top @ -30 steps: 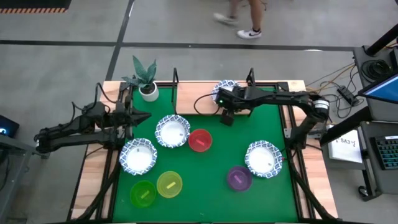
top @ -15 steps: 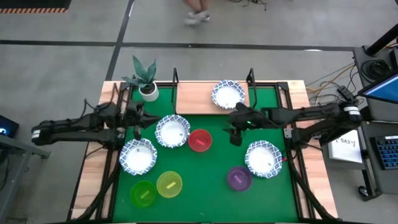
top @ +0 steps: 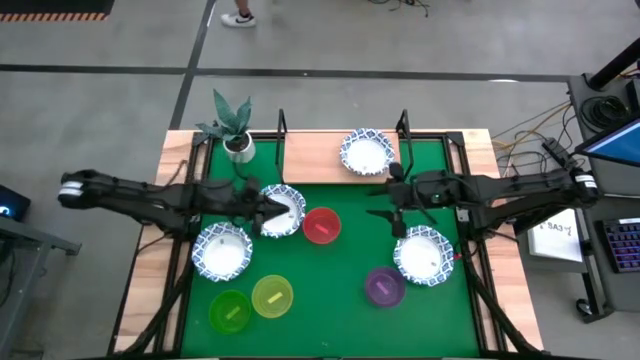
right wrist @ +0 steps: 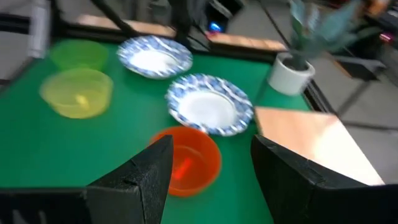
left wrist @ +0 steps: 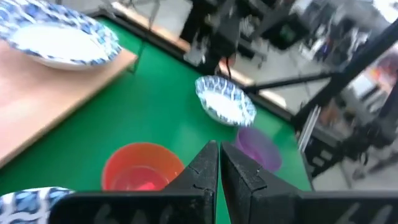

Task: Place and stack bowls onto a shelf
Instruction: Put the orange bowl on the shelf

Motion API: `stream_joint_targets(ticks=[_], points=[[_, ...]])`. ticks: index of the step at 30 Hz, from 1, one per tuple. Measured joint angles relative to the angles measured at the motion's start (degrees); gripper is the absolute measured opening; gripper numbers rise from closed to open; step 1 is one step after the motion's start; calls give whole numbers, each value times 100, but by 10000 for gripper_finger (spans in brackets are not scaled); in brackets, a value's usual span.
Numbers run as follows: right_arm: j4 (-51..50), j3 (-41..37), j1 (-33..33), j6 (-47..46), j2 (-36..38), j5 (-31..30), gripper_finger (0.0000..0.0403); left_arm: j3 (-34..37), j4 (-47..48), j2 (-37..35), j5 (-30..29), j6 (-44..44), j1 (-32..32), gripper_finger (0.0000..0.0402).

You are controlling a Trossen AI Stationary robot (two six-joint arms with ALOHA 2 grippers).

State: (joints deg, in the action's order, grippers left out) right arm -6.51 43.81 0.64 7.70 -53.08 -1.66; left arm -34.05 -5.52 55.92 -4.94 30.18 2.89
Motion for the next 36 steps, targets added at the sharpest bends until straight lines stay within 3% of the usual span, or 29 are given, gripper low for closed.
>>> stream_joint_targets(ticks=[7,12,17,23,30,36], points=[[144,-269,29,97,389,912,205,-1539,1286,1651,-21,-861,457,0],[711,-925,64,89,727,963,205,-2744,2673,2882,-186,-1299,692,0],[1399,-1457,55,283,1095,962,205,-3509,3288,3772,-204,-1551,806,0],[1423,-1591,48,344,1531,958,205,-4024,3456,4272,-160,-1721,831,0],[1234,-1593,48,387,1778,956,205,-4115,3548,4416,-156,-1621,846,3],[1235,-1593,46,527,1768,932,205,-4100,3574,4528,-156,-1430,844,53]])
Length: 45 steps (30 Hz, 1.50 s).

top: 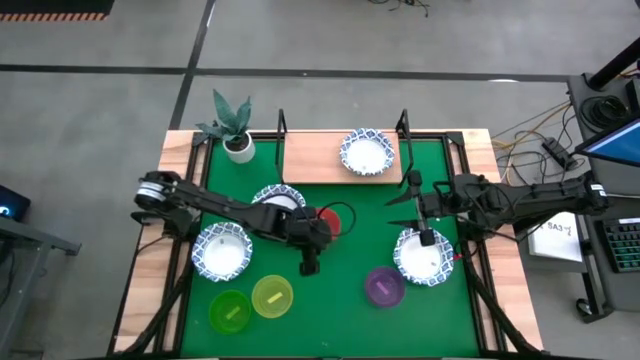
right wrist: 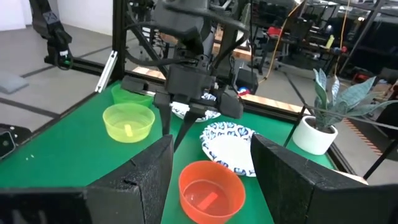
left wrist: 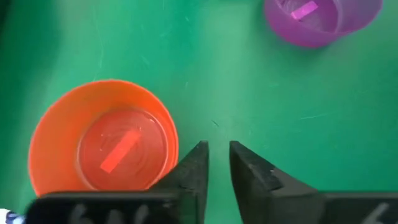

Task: Place and stack bowls onto a shelf
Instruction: Put the orange bowl on the shelf

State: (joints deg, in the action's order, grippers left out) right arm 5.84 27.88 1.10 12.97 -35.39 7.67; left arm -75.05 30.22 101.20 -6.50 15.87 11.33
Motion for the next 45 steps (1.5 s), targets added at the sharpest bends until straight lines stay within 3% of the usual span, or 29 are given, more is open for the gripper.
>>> stream_joint_targets(ticks=[8,14,23,33,38,45], points=[[1,0,0,127,4,-16,205,9,99,341,-468,50,1,160],[1,0,0,169,6,-18,205,9,76,644,-505,-96,-59,183],[1,0,0,271,6,-25,205,9,-47,1058,-509,-70,-74,139],[12,0,0,405,6,-136,205,-159,124,1128,-494,-65,-72,9],[11,0,0,416,2,-247,205,-840,833,1128,-491,-626,-63,5],[3,0,0,413,-1,-295,205,-1993,1516,1127,-485,-2074,-245,1]])
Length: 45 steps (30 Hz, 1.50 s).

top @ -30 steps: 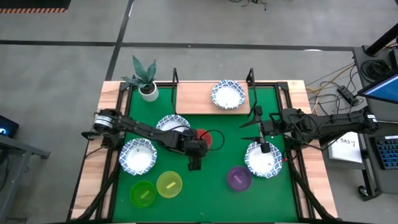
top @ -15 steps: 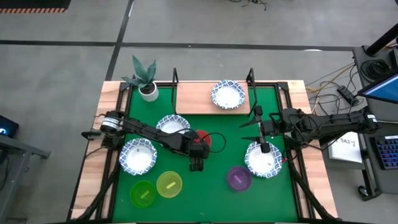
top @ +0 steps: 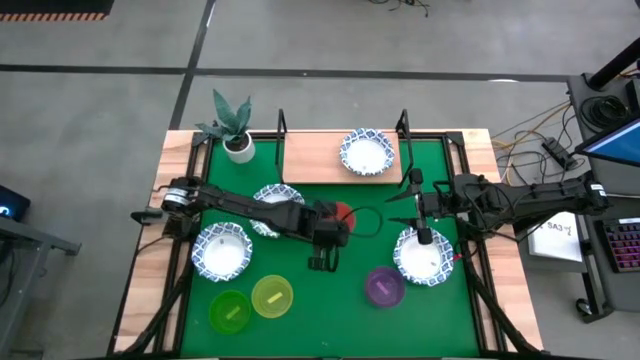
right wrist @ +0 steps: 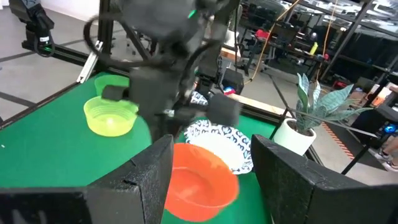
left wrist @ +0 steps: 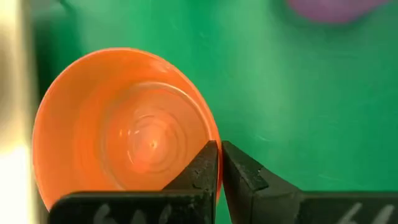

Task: Place and stack bowls onto a shelf
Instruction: Put the orange bowl on the shelf

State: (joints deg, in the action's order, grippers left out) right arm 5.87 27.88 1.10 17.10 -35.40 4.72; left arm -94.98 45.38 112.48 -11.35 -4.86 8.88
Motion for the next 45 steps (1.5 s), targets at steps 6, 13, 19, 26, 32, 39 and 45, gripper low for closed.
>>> stream_joint_targets(ticks=[6,13,19,26,32,39,45], points=[[0,0,0,-7,0,-20,205,-290,413,-1,-22,-814,-643,0],[0,0,0,2,-2,-22,205,-173,592,-1,-28,-1108,-1625,0],[-2,2,0,46,-2,-23,205,-164,530,-1,-24,-1202,-2343,0],[-2,2,0,79,-2,-25,205,-164,418,-1,-20,-1021,-2990,0],[-2,2,0,91,-2,-27,205,-162,373,-1,-9,-808,-3208,0],[-2,2,-2,92,-2,-27,205,-88,317,100,37,-691,-3208,0],[-1,2,0,92,0,-28,205,-83,274,241,37,-611,-3204,0]])
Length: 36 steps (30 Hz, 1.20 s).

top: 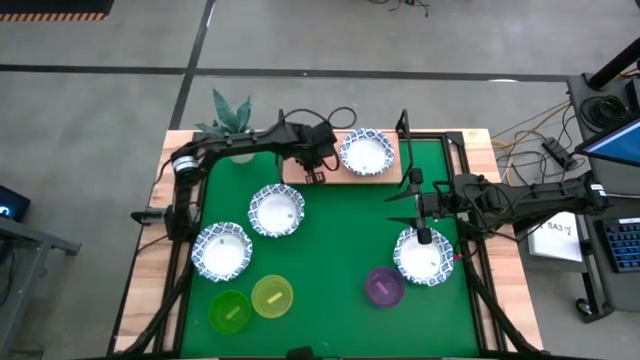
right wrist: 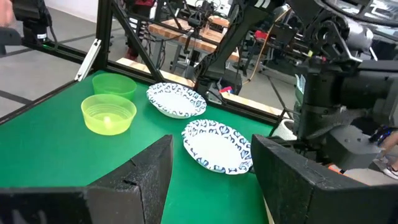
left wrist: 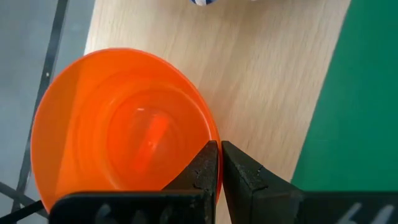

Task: Place and stack bowls onto a shelf
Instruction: Put the orange bowl on the shelf, then stack the white patterned bowl on top of the white patterned bowl on the shelf

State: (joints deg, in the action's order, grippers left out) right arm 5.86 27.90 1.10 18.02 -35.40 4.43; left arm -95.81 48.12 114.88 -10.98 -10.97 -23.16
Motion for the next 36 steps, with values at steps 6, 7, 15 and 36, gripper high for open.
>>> stream_joint_targets(ticks=[6,7,15,36], points=[[-1,0,0,0,0,-1,205,0,7,60,2,41,2,0],[1,0,0,0,0,-1,205,0,6,60,6,56,3,0],[5,0,0,-26,0,-1,205,0,57,60,363,101,11,53],[253,2,0,-474,-13,-8,205,501,380,-1704,422,850,1698,103]])
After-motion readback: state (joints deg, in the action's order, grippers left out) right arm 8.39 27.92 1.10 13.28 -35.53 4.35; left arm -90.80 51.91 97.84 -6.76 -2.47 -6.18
